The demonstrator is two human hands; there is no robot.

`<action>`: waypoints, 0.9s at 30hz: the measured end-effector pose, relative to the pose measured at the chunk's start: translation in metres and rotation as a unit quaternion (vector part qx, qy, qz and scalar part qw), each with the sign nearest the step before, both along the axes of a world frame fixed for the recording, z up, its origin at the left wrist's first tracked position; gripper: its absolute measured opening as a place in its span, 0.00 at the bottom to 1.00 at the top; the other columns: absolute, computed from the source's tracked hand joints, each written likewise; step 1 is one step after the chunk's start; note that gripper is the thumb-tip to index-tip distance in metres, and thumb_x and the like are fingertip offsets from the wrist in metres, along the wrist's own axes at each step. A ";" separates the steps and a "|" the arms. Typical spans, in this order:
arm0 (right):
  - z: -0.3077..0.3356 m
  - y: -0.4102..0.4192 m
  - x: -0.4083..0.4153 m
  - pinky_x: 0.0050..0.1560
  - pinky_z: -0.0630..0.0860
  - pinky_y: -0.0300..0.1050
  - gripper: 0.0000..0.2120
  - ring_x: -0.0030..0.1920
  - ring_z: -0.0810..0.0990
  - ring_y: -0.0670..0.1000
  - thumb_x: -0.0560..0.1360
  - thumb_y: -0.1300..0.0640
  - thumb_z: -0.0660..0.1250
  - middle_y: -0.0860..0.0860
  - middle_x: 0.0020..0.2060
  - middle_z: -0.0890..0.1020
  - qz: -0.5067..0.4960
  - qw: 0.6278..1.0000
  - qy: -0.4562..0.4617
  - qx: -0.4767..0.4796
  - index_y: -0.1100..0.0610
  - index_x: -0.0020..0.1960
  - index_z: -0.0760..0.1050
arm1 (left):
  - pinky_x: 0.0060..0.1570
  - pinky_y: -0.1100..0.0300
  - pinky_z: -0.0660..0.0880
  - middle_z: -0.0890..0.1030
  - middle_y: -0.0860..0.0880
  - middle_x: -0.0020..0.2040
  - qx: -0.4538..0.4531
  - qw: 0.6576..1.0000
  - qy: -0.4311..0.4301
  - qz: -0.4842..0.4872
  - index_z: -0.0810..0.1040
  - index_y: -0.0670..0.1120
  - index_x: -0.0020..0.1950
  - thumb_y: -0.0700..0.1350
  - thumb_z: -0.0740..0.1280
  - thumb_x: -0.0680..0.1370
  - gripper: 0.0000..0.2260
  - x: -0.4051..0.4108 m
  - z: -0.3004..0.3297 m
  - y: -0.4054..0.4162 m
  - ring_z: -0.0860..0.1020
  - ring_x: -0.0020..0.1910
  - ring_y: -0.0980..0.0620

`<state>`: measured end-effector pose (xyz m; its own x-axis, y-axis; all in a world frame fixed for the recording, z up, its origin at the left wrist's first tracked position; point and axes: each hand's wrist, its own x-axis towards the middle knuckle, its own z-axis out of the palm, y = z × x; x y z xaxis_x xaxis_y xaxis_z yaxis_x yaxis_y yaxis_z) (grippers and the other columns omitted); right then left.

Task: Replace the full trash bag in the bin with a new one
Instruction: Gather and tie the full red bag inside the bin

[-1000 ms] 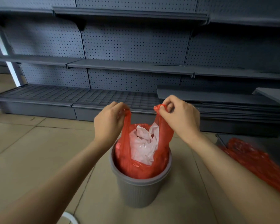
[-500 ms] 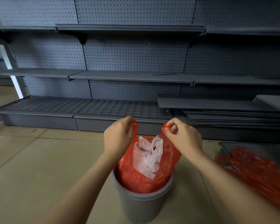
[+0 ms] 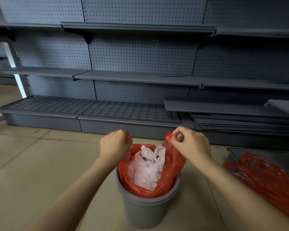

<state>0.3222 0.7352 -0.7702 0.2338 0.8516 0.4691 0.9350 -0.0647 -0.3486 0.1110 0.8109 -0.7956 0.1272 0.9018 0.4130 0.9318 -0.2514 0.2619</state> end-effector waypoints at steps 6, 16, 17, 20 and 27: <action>0.000 -0.002 0.000 0.49 0.70 0.43 0.07 0.36 0.73 0.45 0.73 0.44 0.64 0.42 0.34 0.78 0.008 1.000 -0.003 -0.002 0.47 0.44 0.75 | 0.34 0.60 0.69 0.82 0.50 0.43 0.008 1.000 0.008 -0.008 0.80 0.50 0.46 0.46 0.62 0.72 0.08 0.004 -0.004 0.000 0.79 0.43 0.45; 0.017 -0.002 -0.003 0.39 0.70 0.41 0.04 0.31 0.75 0.47 0.72 0.53 0.68 0.41 0.32 0.76 0.019 0.979 -0.005 0.204 0.50 0.41 0.74 | 0.36 0.55 0.70 0.81 0.51 0.38 0.184 0.974 -0.128 -0.042 0.82 0.51 0.40 0.41 0.68 0.71 0.06 0.003 0.025 -0.005 0.78 0.39 0.46; 0.016 0.000 -0.003 0.40 0.71 0.42 0.04 0.31 0.76 0.47 0.72 0.53 0.68 0.42 0.33 0.77 0.020 0.982 -0.007 0.189 0.50 0.41 0.74 | 0.36 0.56 0.70 0.82 0.51 0.38 0.180 0.975 -0.123 -0.046 0.82 0.52 0.41 0.42 0.66 0.71 0.07 0.003 0.024 -0.005 0.78 0.40 0.46; 0.012 0.003 -0.005 0.41 0.75 0.45 0.03 0.30 0.77 0.47 0.72 0.52 0.68 0.43 0.34 0.79 0.030 0.984 -0.025 0.176 0.50 0.41 0.74 | 0.35 0.58 0.69 0.81 0.52 0.36 0.202 0.972 -0.094 -0.079 0.82 0.51 0.39 0.43 0.65 0.69 0.07 0.007 0.019 -0.009 0.78 0.37 0.46; 0.028 0.002 -0.014 0.38 0.71 0.42 0.04 0.30 0.73 0.45 0.72 0.53 0.69 0.41 0.32 0.76 0.039 0.971 0.005 0.234 0.51 0.40 0.75 | 0.34 0.56 0.70 0.80 0.52 0.34 0.251 0.955 -0.116 -0.108 0.81 0.51 0.40 0.42 0.69 0.70 0.04 0.019 0.035 -0.016 0.76 0.35 0.47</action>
<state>0.3080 0.7374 -0.7423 0.1841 0.5608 0.8072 0.9272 0.1734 -0.3319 0.1296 0.7950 -0.7611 0.1398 0.5467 0.8256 0.7753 -0.5791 0.2522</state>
